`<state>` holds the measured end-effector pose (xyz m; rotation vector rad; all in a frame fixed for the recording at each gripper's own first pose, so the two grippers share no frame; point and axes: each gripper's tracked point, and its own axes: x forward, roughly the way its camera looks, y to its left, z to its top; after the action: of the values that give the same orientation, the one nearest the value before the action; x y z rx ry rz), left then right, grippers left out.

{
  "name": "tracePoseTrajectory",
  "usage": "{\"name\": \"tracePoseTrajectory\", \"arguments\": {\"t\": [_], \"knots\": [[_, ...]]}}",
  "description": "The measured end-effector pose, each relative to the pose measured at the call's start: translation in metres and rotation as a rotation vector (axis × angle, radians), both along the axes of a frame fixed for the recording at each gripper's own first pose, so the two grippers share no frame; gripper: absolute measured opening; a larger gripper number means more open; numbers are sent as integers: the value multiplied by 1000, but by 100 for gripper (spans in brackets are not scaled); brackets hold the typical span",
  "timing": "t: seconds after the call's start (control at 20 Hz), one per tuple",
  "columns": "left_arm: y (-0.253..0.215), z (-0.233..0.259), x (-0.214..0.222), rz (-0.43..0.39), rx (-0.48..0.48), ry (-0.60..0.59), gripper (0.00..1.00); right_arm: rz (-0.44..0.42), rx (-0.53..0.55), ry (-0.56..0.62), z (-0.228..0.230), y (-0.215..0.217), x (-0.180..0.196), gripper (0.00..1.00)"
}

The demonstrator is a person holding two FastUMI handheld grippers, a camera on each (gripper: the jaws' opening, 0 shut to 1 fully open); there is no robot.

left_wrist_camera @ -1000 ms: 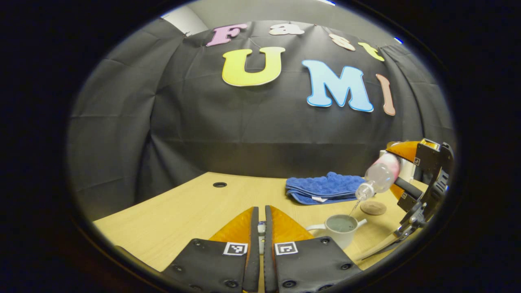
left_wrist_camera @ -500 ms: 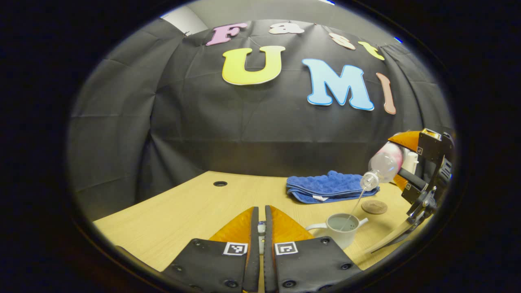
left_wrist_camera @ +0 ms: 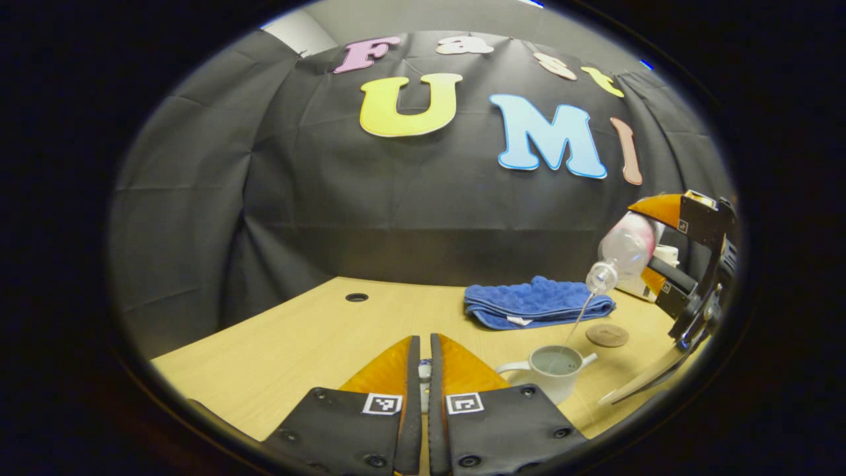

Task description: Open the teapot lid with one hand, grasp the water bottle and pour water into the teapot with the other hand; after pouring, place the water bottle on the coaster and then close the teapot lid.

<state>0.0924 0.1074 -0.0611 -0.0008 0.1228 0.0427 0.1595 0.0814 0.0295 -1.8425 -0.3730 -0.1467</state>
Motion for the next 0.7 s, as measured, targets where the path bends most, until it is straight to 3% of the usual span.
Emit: {"name": "tracePoseTrajectory", "arguments": {"t": [0.7], "knots": [[1, 0, -1, 1, 0, 0, 11, 12, -91, -98, 13, 3, 1, 75]]}}
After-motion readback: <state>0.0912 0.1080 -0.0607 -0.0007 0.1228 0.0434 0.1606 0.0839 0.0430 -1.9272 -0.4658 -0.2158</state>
